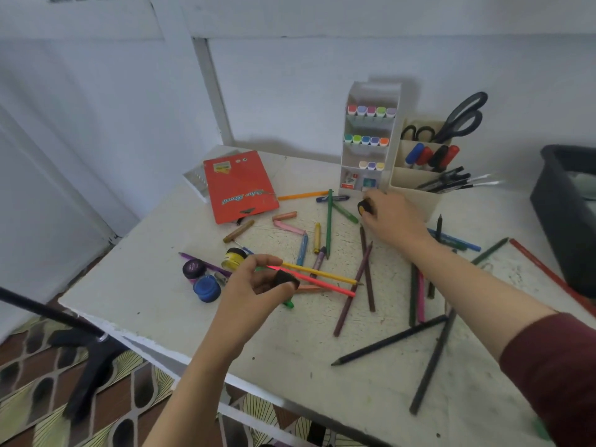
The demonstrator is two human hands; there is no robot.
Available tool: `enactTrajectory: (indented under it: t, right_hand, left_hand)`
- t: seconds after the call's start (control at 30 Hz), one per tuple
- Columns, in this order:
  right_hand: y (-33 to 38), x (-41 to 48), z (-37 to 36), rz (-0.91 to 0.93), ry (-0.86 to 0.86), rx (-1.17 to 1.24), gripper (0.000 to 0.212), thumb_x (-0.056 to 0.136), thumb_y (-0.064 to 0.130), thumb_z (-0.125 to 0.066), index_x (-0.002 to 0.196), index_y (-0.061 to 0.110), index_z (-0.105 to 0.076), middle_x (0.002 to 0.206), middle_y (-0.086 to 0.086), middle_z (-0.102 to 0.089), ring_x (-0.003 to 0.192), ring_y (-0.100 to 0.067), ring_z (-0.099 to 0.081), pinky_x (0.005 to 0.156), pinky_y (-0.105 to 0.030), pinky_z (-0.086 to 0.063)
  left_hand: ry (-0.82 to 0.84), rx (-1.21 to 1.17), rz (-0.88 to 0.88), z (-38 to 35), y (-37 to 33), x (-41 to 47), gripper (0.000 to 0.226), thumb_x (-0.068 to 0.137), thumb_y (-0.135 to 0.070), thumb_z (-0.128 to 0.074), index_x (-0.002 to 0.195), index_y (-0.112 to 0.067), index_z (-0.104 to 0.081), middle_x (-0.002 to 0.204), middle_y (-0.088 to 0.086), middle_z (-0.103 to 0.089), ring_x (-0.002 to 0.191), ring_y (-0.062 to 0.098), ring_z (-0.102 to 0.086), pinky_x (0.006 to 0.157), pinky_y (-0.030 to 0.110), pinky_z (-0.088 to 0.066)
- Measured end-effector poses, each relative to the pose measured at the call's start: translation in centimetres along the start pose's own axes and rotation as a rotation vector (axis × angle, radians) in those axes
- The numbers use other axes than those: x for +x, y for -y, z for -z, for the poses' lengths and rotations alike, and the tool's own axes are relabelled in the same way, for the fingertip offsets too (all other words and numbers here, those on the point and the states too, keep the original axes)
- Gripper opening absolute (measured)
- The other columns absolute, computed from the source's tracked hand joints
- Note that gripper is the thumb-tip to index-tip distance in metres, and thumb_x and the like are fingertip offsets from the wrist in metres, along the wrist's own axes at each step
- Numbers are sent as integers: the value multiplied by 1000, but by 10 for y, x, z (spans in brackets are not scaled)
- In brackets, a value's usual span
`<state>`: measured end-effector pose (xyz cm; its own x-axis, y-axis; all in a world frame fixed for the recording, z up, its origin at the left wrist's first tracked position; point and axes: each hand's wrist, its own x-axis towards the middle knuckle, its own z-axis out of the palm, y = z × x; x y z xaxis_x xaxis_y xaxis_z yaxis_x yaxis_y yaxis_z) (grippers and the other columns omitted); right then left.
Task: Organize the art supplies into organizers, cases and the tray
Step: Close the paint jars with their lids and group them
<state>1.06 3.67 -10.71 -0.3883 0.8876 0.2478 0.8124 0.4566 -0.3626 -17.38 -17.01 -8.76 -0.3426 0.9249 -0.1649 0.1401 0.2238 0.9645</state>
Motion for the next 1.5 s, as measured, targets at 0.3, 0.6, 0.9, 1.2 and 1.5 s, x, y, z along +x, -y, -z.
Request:
enactTrajectory:
  t: [0.3,0.6,0.9,1.2,1.5]
  right_hand:
    - [15,-47,51,-713,279,1615,21,91,-5,-49,107,8,-55,92,-13,-57,79,-18,-56,77,-27,-51]
    - [-20,-134,94,-657,294,1223,18,90,16,-60,106,15,-51,97,-15,-70,71,-19,-66,64,-29,-54]
    - [-72,-222,130,-354,218,520,17,82,40,-65,99,35,-66,93,13,-66,78,-4,-59,67,-19,-45]
    - [-91,-255,142,-139,262,308,31,77,26,-70,101,38,-54,101,23,-57,88,-1,-54,74,-18,-49]
    - [-102,-250,137,-15,304,209,36,82,28,-67,112,45,-59,110,28,-51,106,8,-43,92,-17,-37]
  left_hand:
    - [115,-154,11,-44,-10,-6,16,88,-2,-60,101,-8,-67,96,13,-71,87,21,-69,77,24,-56]
    - [356,-100,-106,-118,-19,-35,25,75,3,-73,95,-12,-69,88,8,-73,82,16,-68,72,20,-54]
    - [470,194,-399,-177,-18,-71,38,70,-8,-79,101,-27,-66,95,-17,-69,92,0,-64,84,14,-47]
    - [389,378,-451,-199,-9,-87,40,72,-13,-76,104,-33,-61,97,-21,-64,96,-8,-56,83,4,-40]
    - [364,396,-435,-199,-4,-87,39,73,-11,-75,103,-31,-62,98,-20,-64,97,-10,-55,81,0,-37]
